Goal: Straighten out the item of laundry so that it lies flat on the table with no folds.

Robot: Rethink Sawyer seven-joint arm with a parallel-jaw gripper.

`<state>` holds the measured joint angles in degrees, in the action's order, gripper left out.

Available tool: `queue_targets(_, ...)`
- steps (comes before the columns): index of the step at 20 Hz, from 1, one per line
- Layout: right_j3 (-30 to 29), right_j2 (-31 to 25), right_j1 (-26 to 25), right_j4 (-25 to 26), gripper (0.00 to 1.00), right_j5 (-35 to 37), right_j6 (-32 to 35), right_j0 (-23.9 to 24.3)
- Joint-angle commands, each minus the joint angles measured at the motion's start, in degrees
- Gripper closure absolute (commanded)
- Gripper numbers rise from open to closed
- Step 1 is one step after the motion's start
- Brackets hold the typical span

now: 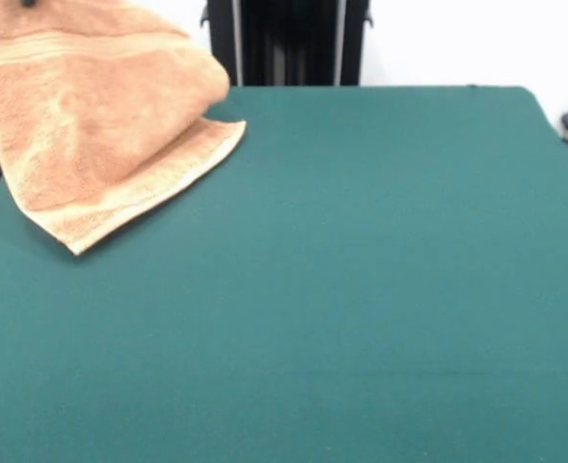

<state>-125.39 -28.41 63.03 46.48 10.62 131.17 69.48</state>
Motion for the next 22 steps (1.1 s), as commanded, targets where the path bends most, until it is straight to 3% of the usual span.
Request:
queue_targets(1, 3.23, -14.98, -4.82, 6.39, 1.0, 6.28, -22.05, -0.06)
queue_targets(22, 5.14, -18.25, -11.02, 11.66, 1.0, 5.4, -21.3, 3.55)
